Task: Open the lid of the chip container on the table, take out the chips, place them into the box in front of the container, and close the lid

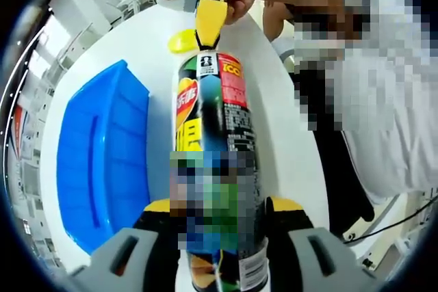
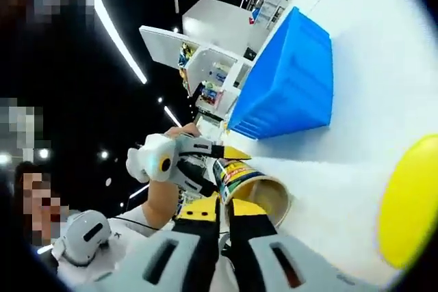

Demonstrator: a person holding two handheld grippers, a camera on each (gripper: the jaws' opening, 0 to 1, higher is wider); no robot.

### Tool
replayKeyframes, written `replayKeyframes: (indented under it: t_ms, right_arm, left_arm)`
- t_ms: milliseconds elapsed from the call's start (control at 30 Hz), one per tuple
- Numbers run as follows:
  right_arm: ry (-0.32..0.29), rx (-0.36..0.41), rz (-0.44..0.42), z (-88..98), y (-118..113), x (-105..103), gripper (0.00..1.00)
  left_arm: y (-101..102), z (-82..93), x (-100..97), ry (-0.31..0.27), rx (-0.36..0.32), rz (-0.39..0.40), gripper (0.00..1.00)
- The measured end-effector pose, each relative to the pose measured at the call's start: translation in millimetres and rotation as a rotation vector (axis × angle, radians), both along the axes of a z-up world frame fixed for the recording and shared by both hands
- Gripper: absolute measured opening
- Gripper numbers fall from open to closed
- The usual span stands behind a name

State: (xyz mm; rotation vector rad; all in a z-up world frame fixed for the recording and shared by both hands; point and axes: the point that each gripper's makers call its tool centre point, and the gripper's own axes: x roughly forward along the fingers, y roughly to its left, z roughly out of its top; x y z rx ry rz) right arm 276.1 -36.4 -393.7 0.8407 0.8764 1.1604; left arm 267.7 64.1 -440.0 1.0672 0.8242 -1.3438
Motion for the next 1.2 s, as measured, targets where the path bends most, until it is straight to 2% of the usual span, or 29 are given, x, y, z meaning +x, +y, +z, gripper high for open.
replayKeyframes:
  t_ms: [200,467,533,567,667,833,933,1067,1133,1200]
  right_arm:
    - [0.032,0.003,0.002,-3.4,-3,4,0.03]
    - [0.074,0.008,0.016,-2.1,1,-3,0.01]
    - [0.124,-0.002,0.041,-2.3,3,-7,0.0]
    - [0.116,-0.003,0.034,-2.0,4,-5,0.0]
    - [0.145,-0.031,0.038,0.3,5,-8,0.0]
    - [0.117,-0.071,0.045,20.7,8,-7,0.0]
    - [0.084,-0.139,0.071,35.3,8,-4,0.0]
    - [0.032,-0.226,0.115,60.7,6,2,0.0]
    - [0.006,-0.257,0.141,76.0,6,5,0.0]
    - [-0.044,-0.323,0.167,92.1,5,7,0.0]
  left_arm:
    - [0,-0.2,-0.4,0.007,-0.008,0.003,0.5]
    - [0,0.0,-1.0,0.0,-0.018,-0.003,0.5]
    - [1,0.5,-2.2,-0.002,-0.031,-0.014,0.5]
    - [1,0.6,-2.2,-0.004,-0.034,-0.014,0.5]
    - [2,1.7,-1.8,-0.017,-0.048,-0.016,0.5]
    - [-1,10.6,1.0,-0.035,-0.109,0.005,0.5]
    - [-4,15.7,1.6,-0.033,-0.159,0.024,0.5]
    - [-14,27.7,6.9,-0.086,-0.267,0.045,0.5]
    - [-21,35.4,5.8,-0.089,-0.326,0.067,0.5]
    - [-28,44.8,10.2,-0.131,-0.385,0.074,0.5]
